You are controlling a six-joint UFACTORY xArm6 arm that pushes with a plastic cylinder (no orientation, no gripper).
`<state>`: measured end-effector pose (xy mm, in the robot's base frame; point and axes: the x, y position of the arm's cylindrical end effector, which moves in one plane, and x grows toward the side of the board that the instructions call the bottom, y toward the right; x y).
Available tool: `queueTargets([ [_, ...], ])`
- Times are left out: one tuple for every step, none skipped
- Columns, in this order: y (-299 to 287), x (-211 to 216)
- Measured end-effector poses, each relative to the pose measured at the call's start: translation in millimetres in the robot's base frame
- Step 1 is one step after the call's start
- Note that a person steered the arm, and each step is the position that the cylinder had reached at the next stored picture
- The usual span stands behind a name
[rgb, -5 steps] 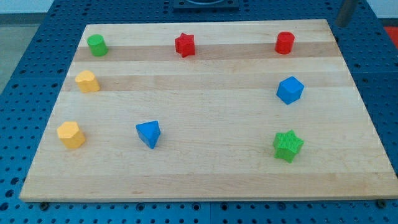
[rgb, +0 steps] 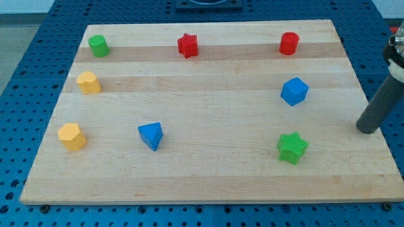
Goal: Move the green star slightly to the right
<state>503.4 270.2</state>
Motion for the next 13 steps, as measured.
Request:
queueTargets([
  [-1.2, 0.0],
  [-7.6, 0.0],
  [-16.1, 13.3],
  [-37.7, 46.1],
  [-47.2, 46.7],
  [-45.6, 60.1],
  [-65.1, 92.7],
  [-138.4, 95.2],
  [-180.8, 91.1],
  [-191.2, 66.3],
  [-193.9, 36.1],
  [-157.9, 35.9],
  [-145.3, 36.4],
])
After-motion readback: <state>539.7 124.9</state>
